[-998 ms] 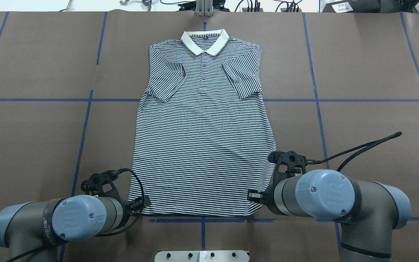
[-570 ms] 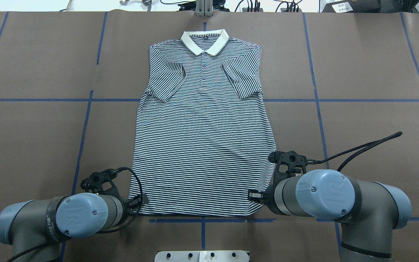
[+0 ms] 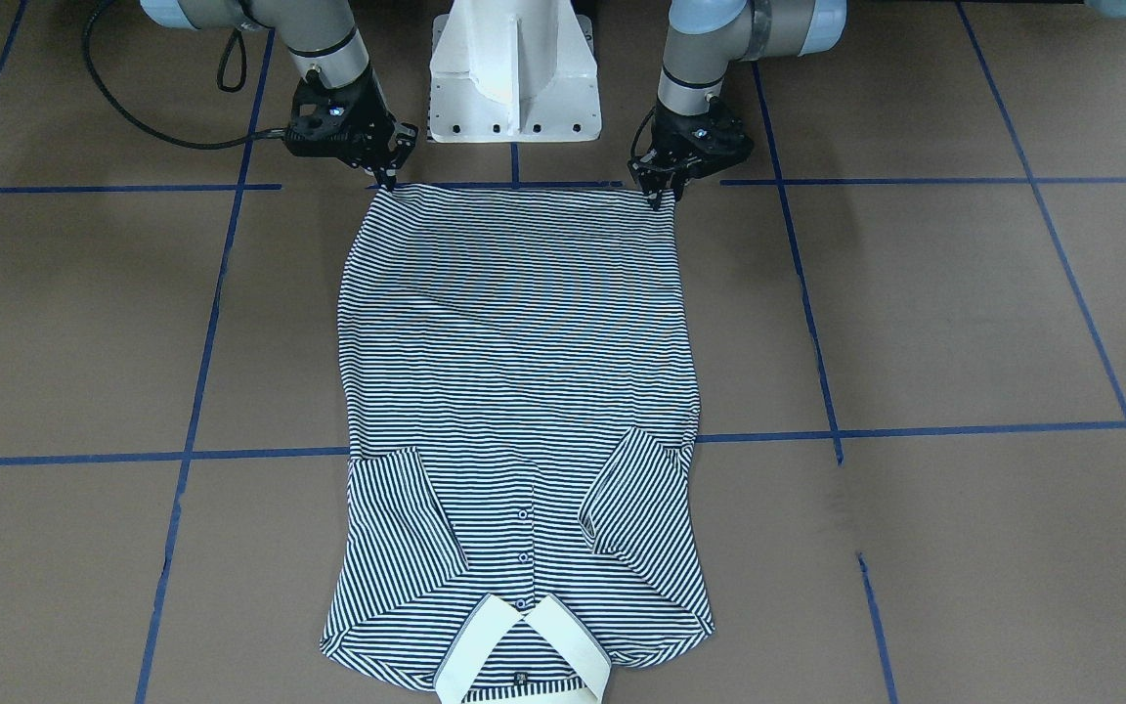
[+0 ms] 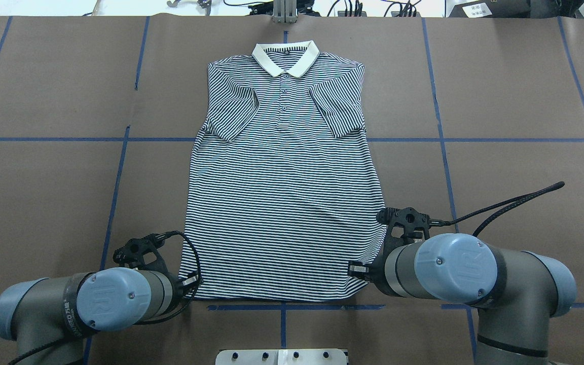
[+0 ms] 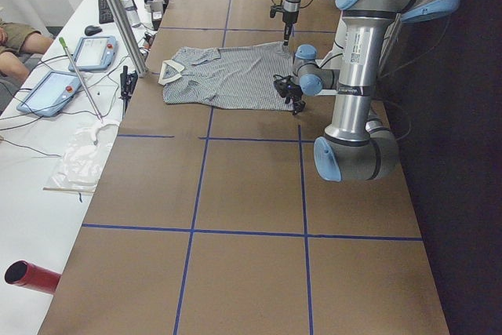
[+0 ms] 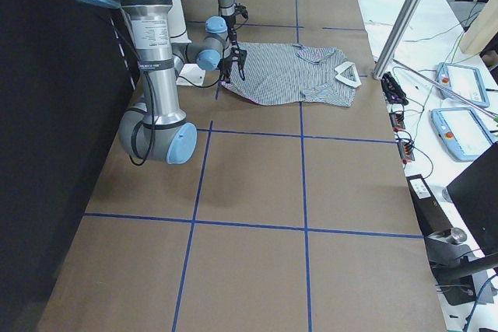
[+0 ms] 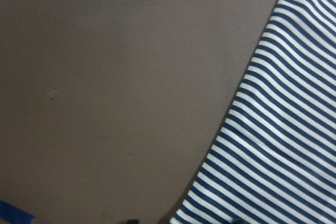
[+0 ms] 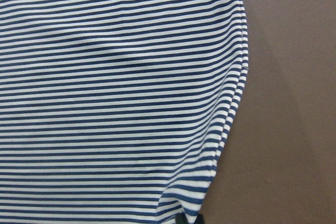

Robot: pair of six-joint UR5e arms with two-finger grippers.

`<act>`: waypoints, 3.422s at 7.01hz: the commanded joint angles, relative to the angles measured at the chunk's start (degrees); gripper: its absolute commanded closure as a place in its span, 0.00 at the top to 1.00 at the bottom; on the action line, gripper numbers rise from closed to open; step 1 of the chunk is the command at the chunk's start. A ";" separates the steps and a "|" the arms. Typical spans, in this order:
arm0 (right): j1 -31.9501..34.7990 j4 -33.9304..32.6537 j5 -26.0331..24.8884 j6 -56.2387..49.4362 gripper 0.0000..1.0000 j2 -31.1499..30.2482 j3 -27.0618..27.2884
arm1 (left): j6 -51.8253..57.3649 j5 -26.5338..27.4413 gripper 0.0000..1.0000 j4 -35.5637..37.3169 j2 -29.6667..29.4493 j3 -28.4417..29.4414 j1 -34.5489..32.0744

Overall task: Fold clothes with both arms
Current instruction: 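Grasp the two hem corners with the left and right grippers, then lift the hem with both grippers and fold it up toward the collar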

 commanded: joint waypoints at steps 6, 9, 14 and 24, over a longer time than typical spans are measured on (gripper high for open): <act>0.82 0.04 3.66 -0.70 0.00 -3.82 4.40 | 0.57 -0.45 0.00 0.21 0.55 -6.89 -0.43; -2.15 -0.14 7.60 -0.70 0.00 -9.90 11.80 | 0.76 -1.15 0.00 11.68 0.11 -18.63 4.64; 2.10 -0.23 10.18 -8.82 0.00 -8.51 11.82 | 0.84 -0.98 0.00 13.66 -0.76 -21.60 8.20; 26.56 4.74 8.32 -30.41 0.00 17.52 -24.28 | 19.46 -4.40 0.00 -3.97 -11.31 9.22 -25.10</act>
